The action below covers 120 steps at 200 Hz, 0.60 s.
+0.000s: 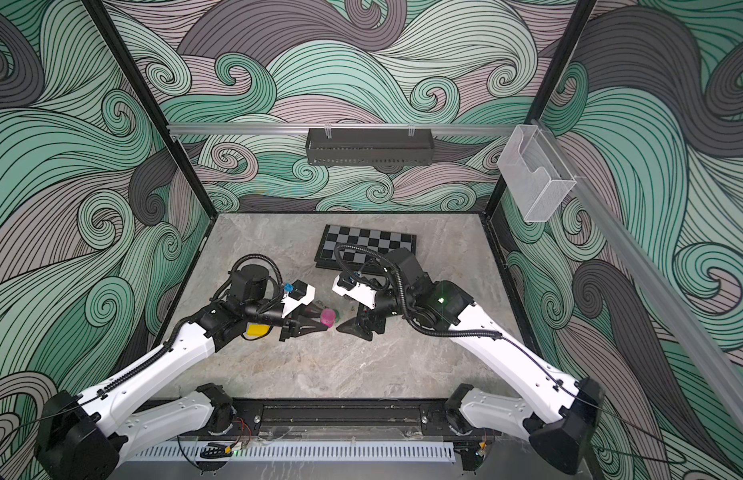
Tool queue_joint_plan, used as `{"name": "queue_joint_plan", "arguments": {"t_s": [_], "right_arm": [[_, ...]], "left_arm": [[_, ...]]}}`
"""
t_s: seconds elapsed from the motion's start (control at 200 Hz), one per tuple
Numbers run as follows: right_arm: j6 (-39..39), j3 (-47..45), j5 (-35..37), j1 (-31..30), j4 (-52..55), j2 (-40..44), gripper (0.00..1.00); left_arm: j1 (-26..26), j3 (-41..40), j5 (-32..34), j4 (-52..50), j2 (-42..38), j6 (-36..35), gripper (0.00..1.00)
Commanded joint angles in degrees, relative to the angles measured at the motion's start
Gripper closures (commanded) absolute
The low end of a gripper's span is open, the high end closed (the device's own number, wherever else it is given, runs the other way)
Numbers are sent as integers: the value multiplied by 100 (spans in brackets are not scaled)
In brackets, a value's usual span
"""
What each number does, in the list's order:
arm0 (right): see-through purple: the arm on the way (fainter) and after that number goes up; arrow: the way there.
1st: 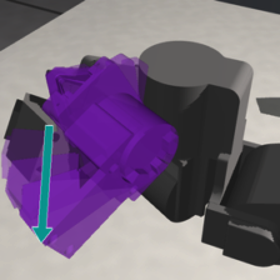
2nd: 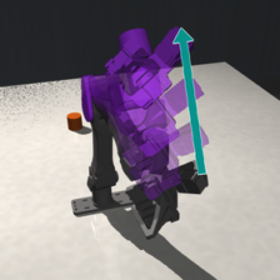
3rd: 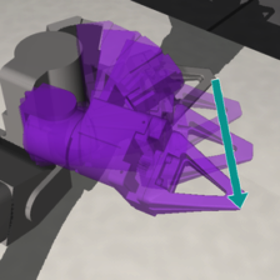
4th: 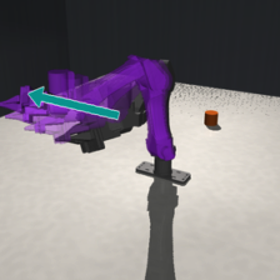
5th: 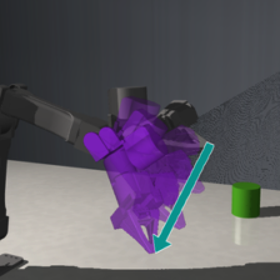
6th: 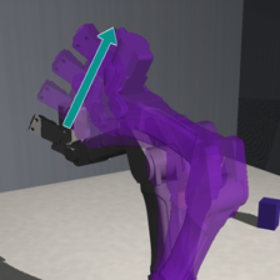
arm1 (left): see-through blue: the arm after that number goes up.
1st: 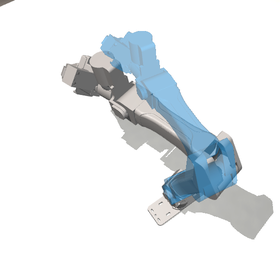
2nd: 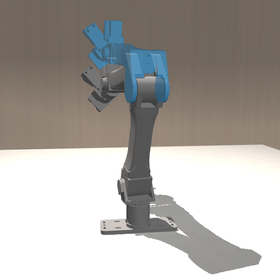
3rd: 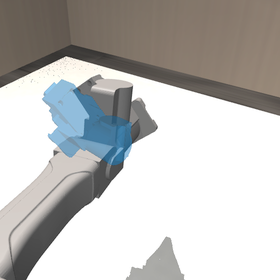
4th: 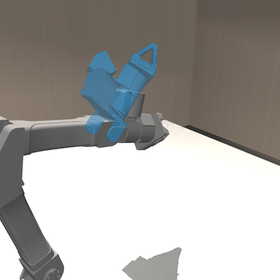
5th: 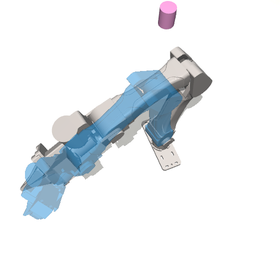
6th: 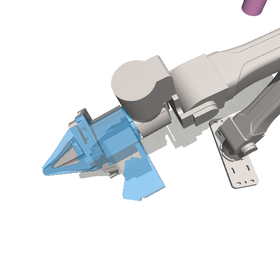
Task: Close the paint jar lid
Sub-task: Screw the lid onto the paint jar.
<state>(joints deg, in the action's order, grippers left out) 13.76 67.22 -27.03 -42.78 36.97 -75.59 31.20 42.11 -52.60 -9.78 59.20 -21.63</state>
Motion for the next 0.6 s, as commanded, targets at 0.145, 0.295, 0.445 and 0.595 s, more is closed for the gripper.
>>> {"name": "queue_joint_plan", "arguments": {"t_s": [0.145, 0.295, 0.445, 0.595], "right_arm": [[-3392, 189, 977, 145, -364, -4, 6], [-3989, -161, 677, 380, -846, 176, 1], [-4065, -765, 184, 761, -1673, 453, 1], [-3949, -739, 18, 801, -1471, 402, 1]], "left_arm": [[-23, -298, 1095, 560, -562, -200, 87], [-25, -354, 1322, 607, -679, -232, 87], [-18, -352, 1322, 627, -672, -248, 87], [-10, -377, 1340, 635, -622, -323, 87]]}}
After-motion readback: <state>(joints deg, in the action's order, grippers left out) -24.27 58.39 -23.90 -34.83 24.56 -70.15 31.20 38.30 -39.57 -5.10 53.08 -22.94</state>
